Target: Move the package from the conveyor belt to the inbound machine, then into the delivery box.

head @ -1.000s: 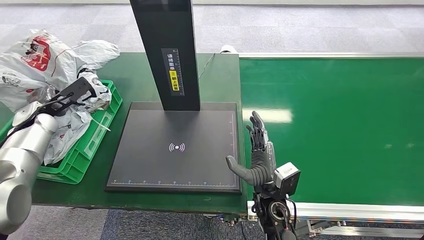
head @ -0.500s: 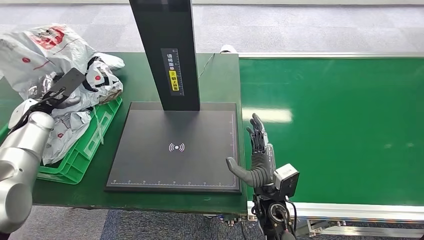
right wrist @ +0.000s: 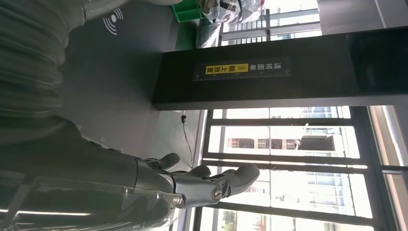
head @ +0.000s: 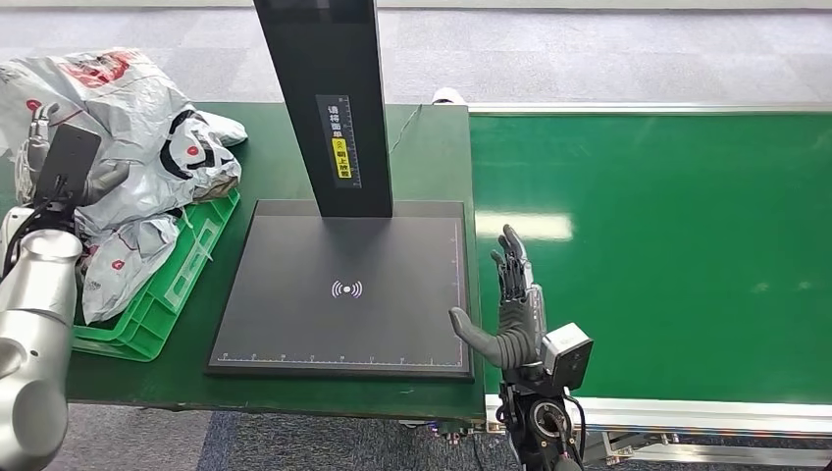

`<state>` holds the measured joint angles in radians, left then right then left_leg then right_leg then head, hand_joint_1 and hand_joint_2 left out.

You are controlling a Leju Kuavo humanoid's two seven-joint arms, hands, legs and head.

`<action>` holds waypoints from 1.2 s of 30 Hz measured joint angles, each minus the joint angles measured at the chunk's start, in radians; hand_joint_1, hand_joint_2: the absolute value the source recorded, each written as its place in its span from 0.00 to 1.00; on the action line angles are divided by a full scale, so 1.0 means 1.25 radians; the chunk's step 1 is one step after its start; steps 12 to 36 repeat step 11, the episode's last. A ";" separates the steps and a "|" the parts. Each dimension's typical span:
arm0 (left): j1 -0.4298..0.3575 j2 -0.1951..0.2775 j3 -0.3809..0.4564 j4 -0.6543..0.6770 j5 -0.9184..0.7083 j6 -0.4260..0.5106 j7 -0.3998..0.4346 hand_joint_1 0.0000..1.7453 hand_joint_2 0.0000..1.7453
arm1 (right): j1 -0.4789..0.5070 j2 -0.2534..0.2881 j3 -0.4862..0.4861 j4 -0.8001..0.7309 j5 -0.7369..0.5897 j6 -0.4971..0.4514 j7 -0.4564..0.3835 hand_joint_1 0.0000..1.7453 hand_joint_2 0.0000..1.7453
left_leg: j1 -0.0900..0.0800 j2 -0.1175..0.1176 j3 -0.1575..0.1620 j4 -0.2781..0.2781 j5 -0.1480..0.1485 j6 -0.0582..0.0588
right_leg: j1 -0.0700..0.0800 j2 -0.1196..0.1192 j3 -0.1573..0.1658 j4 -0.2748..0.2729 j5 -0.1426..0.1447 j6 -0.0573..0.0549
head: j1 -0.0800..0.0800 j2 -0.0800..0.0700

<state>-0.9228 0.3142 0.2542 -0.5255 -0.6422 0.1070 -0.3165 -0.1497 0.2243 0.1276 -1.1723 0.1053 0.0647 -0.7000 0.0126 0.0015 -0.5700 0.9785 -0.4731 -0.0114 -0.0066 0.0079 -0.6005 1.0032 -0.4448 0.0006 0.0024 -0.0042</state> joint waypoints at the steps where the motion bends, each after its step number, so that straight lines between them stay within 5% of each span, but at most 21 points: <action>1: 0.008 0.000 0.003 -0.007 0.014 -0.001 -0.010 0.00 1.00 | 0.000 0.000 -0.001 0.000 0.000 -0.001 0.000 0.00 1.00 | 0.000 0.000 0.000 0.000 0.000 0.000 | 0.000 0.000 0.000 0.000 0.000 0.000 | 0.000 0.000; 6: 0.095 -0.010 0.019 -0.091 0.147 0.013 -0.088 0.00 1.00 | 0.004 0.000 -0.007 -0.005 0.000 -0.005 0.000 0.00 1.00 | 0.000 0.002 0.000 0.000 0.000 0.000 | 0.000 0.001 0.000 0.000 0.000 0.000 | 0.000 0.000; 11: 0.307 -0.072 0.032 -0.351 0.359 0.104 -0.226 0.00 1.00 | 0.012 0.000 -0.012 -0.011 0.001 -0.018 0.000 0.00 1.00 | -0.001 0.005 0.001 0.000 -0.003 0.000 | -0.001 0.005 -0.001 0.000 -0.001 0.001 | 0.000 0.000; 36: 0.307 -0.072 0.032 -0.351 0.359 0.104 -0.226 0.00 1.00 | 0.012 0.000 -0.012 -0.011 0.001 -0.018 0.000 0.00 1.00 | -0.001 0.005 0.001 0.000 -0.003 0.000 | -0.001 0.005 -0.001 0.000 -0.001 0.001 | 0.000 0.000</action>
